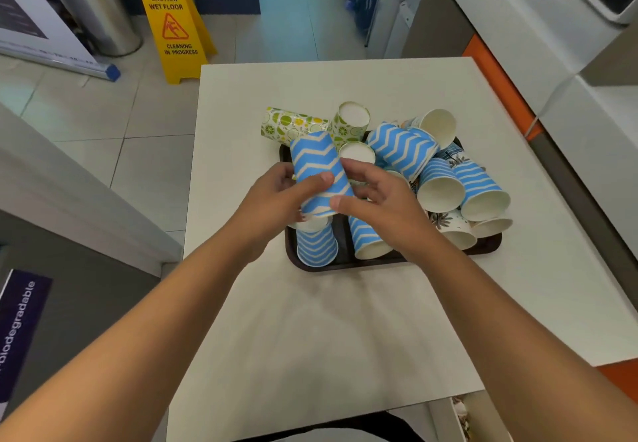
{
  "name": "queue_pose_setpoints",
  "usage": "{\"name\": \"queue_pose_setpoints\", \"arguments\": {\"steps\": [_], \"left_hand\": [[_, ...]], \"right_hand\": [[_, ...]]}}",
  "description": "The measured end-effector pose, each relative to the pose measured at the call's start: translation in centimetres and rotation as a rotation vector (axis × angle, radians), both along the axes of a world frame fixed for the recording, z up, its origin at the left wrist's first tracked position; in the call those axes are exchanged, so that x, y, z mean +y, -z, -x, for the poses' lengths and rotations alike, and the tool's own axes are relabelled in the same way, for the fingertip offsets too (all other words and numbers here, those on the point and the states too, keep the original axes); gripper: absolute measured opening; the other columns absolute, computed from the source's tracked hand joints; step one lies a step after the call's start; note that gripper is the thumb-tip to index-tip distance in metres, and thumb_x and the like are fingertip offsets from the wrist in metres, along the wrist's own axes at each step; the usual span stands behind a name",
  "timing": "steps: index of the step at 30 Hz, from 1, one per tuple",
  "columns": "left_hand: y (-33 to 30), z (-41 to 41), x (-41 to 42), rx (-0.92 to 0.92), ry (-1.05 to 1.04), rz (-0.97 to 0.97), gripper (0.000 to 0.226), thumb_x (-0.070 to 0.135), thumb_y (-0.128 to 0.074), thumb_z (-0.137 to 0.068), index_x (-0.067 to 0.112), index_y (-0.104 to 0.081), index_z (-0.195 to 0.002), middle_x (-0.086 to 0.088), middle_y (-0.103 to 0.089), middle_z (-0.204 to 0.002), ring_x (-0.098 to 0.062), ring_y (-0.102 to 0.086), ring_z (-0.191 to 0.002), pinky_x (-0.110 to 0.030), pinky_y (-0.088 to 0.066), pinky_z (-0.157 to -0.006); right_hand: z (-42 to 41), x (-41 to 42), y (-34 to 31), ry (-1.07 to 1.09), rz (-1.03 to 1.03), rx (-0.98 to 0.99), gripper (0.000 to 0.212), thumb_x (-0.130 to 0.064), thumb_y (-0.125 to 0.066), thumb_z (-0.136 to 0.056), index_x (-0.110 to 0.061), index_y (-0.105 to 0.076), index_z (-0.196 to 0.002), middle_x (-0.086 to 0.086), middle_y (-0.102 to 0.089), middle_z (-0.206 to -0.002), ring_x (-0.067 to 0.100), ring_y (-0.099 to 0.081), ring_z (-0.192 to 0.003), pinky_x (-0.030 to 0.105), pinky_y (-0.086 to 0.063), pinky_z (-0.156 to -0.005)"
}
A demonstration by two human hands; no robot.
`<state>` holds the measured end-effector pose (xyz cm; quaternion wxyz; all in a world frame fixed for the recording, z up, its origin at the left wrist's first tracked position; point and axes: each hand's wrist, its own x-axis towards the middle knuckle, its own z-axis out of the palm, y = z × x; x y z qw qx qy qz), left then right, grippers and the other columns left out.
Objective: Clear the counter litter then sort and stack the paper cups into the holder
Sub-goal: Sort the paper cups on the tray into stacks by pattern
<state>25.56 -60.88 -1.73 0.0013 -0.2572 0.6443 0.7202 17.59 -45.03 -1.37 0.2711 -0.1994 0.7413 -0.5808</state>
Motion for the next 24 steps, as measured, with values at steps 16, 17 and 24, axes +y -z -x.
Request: {"name": "queue_pose_setpoints", "arguments": {"steps": [16, 17, 24], "left_hand": [[6.6, -2.9, 1.4, 0.167, -0.102, 0.522, 0.071, 0.044, -0.082, -0.068, 0.029, -0.047, -0.127, 0.007, -0.055, -0.125, -0.006, -0.057, -0.114, -0.032, -0.05, -0.098], [6.7, -2.8, 1.4, 0.167, -0.098, 0.537, 0.071, 0.045, -0.082, -0.067, 0.028, -0.047, -0.127, 0.008, -0.056, -0.124, -0.006, -0.057, -0.114, -0.031, -0.05, -0.098], [7.0, -2.9, 1.6, 0.153, -0.063, 0.681, 0.064, 0.036, -0.084, -0.068, 0.027, -0.05, -0.121, 0.012, -0.058, -0.116, -0.006, -0.054, -0.103, -0.005, -0.039, -0.073]], "right_hand": [[-0.1, 1.5, 6.6, 0.033, -0.868, 0.565, 0.061, -0.048, -0.067, -0.081, -0.014, -0.047, -0.127, 0.008, -0.053, -0.12, 0.028, -0.052, -0.112, 0.035, -0.041, -0.075], [-0.1, 1.3, 6.6, 0.019, -0.906, 0.574, 0.061, -0.048, -0.067, -0.081, -0.015, -0.046, -0.127, 0.008, -0.052, -0.119, 0.028, -0.052, -0.111, 0.034, -0.038, -0.072], [0.1, 1.4, 6.6, 0.031, -0.91, 0.494, 0.059, -0.036, -0.073, -0.076, -0.012, -0.042, -0.12, 0.012, -0.054, -0.113, 0.032, -0.057, -0.1, 0.032, -0.035, -0.067]]}}
